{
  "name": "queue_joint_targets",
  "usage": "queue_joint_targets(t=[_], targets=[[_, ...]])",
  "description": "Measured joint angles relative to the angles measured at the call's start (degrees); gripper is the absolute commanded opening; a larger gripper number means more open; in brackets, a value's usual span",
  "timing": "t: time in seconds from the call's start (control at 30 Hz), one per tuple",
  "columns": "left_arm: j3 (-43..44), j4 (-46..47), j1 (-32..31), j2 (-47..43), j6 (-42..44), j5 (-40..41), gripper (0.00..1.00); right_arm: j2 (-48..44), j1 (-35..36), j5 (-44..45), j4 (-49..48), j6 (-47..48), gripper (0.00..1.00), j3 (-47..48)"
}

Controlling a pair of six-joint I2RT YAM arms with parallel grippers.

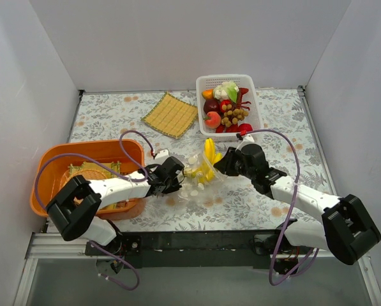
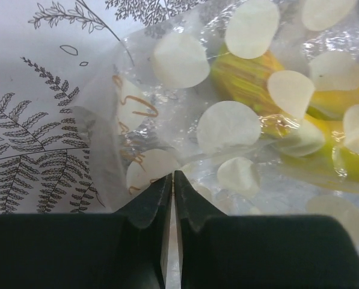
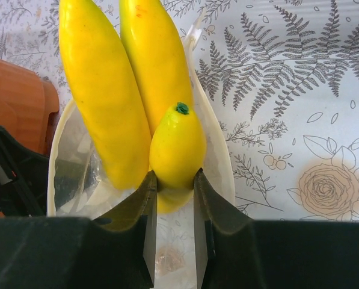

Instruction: Open the zip-top bag and remove the fake food

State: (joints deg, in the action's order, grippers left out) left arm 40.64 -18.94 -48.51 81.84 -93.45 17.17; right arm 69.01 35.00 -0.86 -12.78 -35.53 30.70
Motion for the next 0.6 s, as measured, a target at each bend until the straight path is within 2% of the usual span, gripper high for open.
queue_joint_targets(t=[0.07, 0.6], targets=[[-0.20, 0.15, 0.00, 1.22, -0.48, 0.00, 0.00, -0.57, 0.02, 0.52, 1.18, 0.76, 0.05, 0.31], [0.17, 1.27, 0.42, 3.23, -2.82, 1.05, 0.00, -3.30, 0.39, 3.52, 14.25, 8.66, 0.05, 7.80]])
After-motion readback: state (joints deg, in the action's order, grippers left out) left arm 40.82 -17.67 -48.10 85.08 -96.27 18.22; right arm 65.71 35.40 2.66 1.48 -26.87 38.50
